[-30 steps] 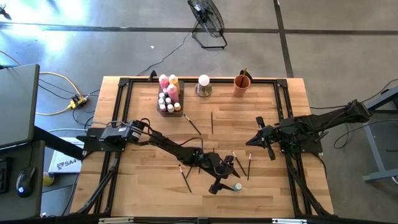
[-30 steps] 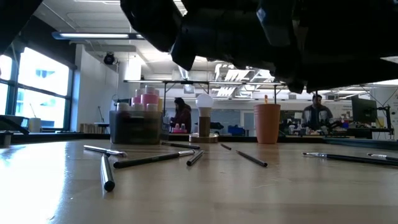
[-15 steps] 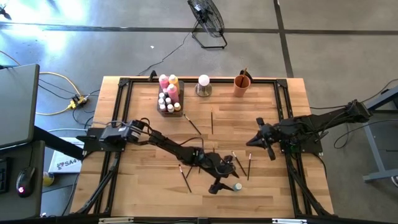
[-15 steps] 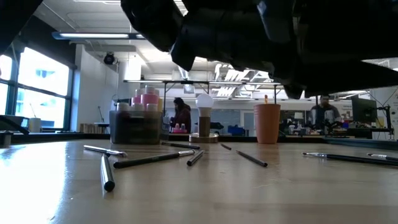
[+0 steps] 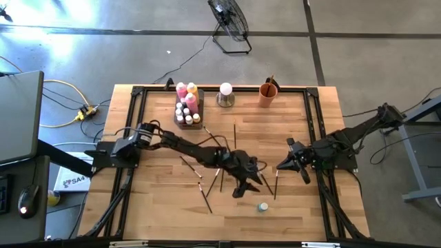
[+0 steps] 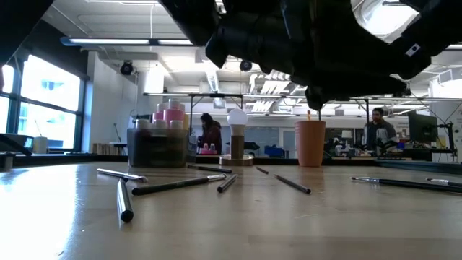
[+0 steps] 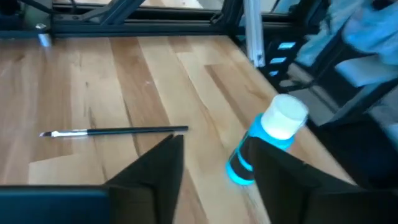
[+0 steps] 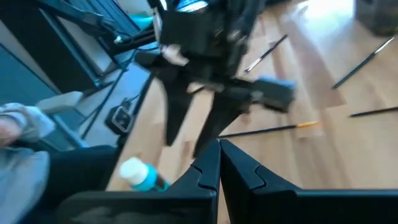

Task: Pick & Place Paint Supplies
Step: Put the small blue paint bottle into the gray bin

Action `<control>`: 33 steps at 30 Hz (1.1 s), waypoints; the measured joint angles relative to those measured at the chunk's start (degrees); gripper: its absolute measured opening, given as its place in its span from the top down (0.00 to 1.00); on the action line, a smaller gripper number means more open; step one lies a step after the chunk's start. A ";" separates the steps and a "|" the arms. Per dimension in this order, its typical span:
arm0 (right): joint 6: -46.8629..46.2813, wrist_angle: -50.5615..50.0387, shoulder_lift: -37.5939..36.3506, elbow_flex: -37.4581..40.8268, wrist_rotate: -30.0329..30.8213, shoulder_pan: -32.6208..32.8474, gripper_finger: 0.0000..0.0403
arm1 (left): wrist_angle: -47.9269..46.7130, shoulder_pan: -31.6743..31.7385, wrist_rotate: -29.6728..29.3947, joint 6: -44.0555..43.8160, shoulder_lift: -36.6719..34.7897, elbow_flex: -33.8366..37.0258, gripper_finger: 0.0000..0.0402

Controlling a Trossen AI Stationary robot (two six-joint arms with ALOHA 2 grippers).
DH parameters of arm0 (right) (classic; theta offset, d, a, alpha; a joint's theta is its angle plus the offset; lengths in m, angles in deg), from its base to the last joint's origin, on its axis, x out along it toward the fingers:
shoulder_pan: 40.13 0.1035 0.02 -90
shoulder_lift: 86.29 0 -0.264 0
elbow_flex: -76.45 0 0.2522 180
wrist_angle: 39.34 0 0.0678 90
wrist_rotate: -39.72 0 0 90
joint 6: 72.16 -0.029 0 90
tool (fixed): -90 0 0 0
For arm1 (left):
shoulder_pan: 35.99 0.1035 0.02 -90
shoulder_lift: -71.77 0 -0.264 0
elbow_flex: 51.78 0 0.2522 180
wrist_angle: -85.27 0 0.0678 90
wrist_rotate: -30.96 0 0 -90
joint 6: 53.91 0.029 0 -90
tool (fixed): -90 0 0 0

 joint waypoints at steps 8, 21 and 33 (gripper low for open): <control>-6.62 -2.08 0.08 0.00 0.70 5.88 0.99 | 0.62 2.63 3.40 -1.75 -0.20 0.00 0.85; -20.61 -6.05 5.71 -0.02 12.93 18.75 0.99 | -5.99 2.38 -6.88 6.47 -6.39 1.27 1.00; -25.02 0.92 13.05 -0.04 22.37 28.41 0.99 | 1.55 9.35 1.12 7.10 -16.27 16.85 1.00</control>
